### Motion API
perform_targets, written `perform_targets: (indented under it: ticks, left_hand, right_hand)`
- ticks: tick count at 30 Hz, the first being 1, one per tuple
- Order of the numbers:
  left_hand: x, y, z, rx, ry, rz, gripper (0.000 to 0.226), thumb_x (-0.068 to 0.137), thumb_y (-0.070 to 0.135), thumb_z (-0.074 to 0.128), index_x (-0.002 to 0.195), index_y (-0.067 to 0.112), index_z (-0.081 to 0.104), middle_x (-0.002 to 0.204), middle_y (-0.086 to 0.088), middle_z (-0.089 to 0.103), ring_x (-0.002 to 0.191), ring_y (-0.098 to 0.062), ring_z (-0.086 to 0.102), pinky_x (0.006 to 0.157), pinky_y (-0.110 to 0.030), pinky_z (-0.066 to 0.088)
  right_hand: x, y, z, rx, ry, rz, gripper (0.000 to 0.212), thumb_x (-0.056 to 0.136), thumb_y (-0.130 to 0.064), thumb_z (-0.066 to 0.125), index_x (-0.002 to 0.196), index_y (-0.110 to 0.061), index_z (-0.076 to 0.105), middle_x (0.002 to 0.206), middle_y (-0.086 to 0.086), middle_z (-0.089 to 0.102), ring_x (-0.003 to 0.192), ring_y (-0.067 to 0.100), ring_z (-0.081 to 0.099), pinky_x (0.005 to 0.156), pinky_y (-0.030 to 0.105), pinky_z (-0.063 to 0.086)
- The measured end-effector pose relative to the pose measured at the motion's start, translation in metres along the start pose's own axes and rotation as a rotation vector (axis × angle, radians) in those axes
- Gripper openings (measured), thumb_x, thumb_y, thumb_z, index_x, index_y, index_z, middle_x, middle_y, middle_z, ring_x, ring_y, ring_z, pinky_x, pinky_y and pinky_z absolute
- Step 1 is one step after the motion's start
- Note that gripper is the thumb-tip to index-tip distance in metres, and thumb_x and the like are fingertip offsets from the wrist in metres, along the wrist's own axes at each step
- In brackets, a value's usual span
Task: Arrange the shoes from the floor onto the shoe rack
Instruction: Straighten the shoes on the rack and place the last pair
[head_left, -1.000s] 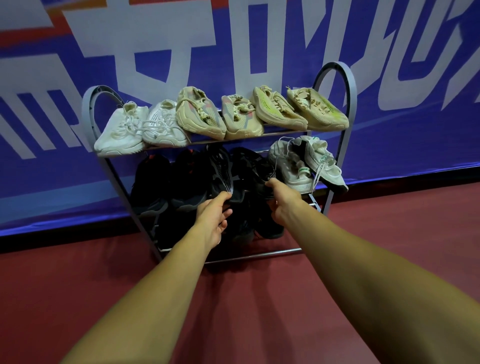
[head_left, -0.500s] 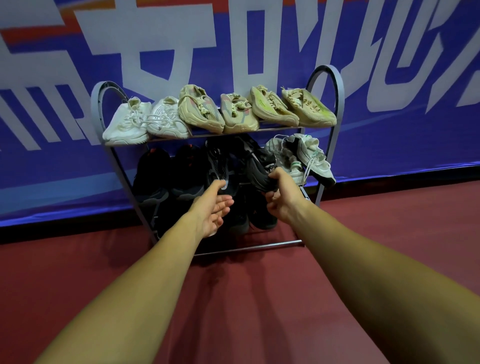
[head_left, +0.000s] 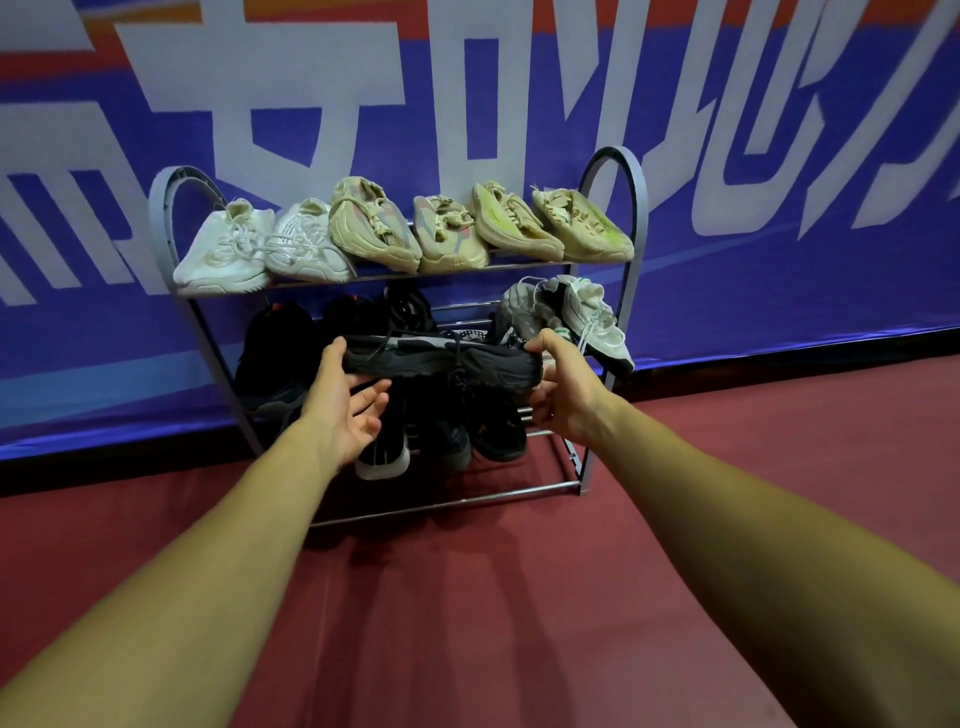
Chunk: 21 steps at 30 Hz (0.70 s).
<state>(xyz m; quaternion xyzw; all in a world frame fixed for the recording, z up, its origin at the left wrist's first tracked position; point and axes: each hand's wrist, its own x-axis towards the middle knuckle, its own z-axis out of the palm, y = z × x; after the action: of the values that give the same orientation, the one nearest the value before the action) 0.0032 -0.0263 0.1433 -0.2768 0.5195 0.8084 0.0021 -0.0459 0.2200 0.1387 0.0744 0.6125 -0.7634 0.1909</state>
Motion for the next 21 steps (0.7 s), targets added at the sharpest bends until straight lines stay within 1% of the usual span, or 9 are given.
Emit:
perform_targets:
  ticks: [2, 5, 6, 8, 11, 13, 15, 18, 21]
  left_hand:
    - [0.005, 0.001, -0.001, 0.007, 0.014, -0.008, 0.057, 0.091, 0.066, 0.049, 0.119, 0.019, 0.064, 0.098, -0.003, 0.069, 0.065, -0.012, 0.055, 0.043, -0.019, 0.028]
    - [0.011, -0.001, -0.002, 0.004, 0.024, -0.002, 0.049, 0.093, 0.049, 0.050, 0.130, 0.018, 0.059, 0.096, -0.006, 0.068, 0.064, -0.013, 0.054, 0.039, -0.016, 0.030]
    - [0.011, -0.001, -0.002, 0.010, 0.016, 0.004, 0.046, 0.092, 0.045, 0.050, 0.127, 0.016, 0.059, 0.094, -0.006, 0.068, 0.063, -0.012, 0.053, 0.039, -0.017, 0.031]
    - [0.008, -0.001, 0.000, 0.022, -0.019, 0.016, 0.035, 0.088, 0.037, 0.051, 0.113, 0.015, 0.061, 0.088, -0.007, 0.069, 0.061, -0.012, 0.052, 0.045, -0.020, 0.032]
    - [0.002, -0.001, 0.003, -0.015, -0.068, 0.038, 0.025, 0.080, 0.025, 0.051, 0.100, 0.014, 0.061, 0.084, -0.009, 0.072, 0.063, -0.015, 0.054, 0.054, -0.023, 0.032]
    - [0.001, -0.001, 0.006, -0.059, -0.089, 0.048, 0.026, 0.078, 0.020, 0.051, 0.100, 0.013, 0.063, 0.088, -0.011, 0.072, 0.065, -0.016, 0.057, 0.057, -0.024, 0.033]
    - [-0.001, -0.003, 0.013, -0.107, -0.110, 0.041, 0.023, 0.079, 0.017, 0.052, 0.098, 0.012, 0.064, 0.093, -0.012, 0.072, 0.067, -0.017, 0.059, 0.058, -0.023, 0.033]
    - [-0.004, -0.008, 0.029, -0.082, -0.130, 0.044, 0.009, 0.083, 0.012, 0.056, 0.086, 0.014, 0.064, 0.091, -0.008, 0.070, 0.070, -0.014, 0.061, 0.057, -0.022, 0.031]
    - [-0.005, -0.016, 0.043, 0.030, -0.154, 0.044, 0.010, 0.086, 0.011, 0.061, 0.081, 0.017, 0.066, 0.085, -0.002, 0.070, 0.078, -0.012, 0.062, 0.059, -0.020, 0.032]
  right_hand:
    - [0.000, -0.002, -0.003, -0.005, 0.016, -0.008, 0.021, 0.078, -0.039, 0.057, 0.071, -0.021, 0.049, 0.057, -0.004, 0.037, 0.045, 0.010, 0.032, 0.050, 0.025, 0.020]
    - [0.005, -0.005, -0.004, 0.028, 0.064, -0.037, 0.026, 0.073, -0.043, 0.063, 0.074, -0.020, 0.051, 0.054, -0.003, 0.037, 0.044, 0.010, 0.029, 0.044, 0.022, 0.022]
    - [0.007, -0.006, -0.003, 0.052, 0.091, -0.059, 0.028, 0.075, -0.044, 0.066, 0.077, -0.019, 0.053, 0.052, -0.004, 0.037, 0.044, 0.010, 0.029, 0.043, 0.021, 0.022]
    - [0.013, -0.007, -0.003, 0.134, 0.136, -0.120, 0.029, 0.080, -0.045, 0.070, 0.081, -0.020, 0.057, 0.054, -0.004, 0.039, 0.044, 0.009, 0.029, 0.042, 0.020, 0.022]
    - [0.019, -0.010, 0.000, 0.208, 0.131, -0.195, 0.028, 0.087, -0.045, 0.070, 0.075, -0.021, 0.059, 0.060, -0.006, 0.050, 0.046, 0.007, 0.038, 0.045, 0.021, 0.024]
    - [0.020, -0.011, 0.005, 0.152, 0.124, -0.166, 0.027, 0.090, -0.043, 0.068, 0.089, -0.016, 0.065, 0.078, -0.004, 0.070, 0.046, 0.003, 0.054, 0.051, 0.021, 0.032]
    - [0.018, -0.010, 0.013, 0.045, 0.077, -0.096, 0.029, 0.091, -0.041, 0.067, 0.105, -0.016, 0.065, 0.094, 0.002, 0.074, 0.050, 0.002, 0.059, 0.058, 0.023, 0.035]
    - [0.013, -0.005, 0.029, -0.123, -0.050, -0.011, 0.029, 0.092, -0.044, 0.066, 0.107, -0.019, 0.066, 0.099, 0.001, 0.075, 0.060, 0.006, 0.053, 0.061, 0.025, 0.032]
    - [0.013, -0.003, 0.041, -0.152, -0.094, -0.011, 0.032, 0.090, -0.050, 0.065, 0.108, -0.023, 0.067, 0.101, -0.003, 0.074, 0.073, 0.006, 0.059, 0.065, 0.027, 0.034]
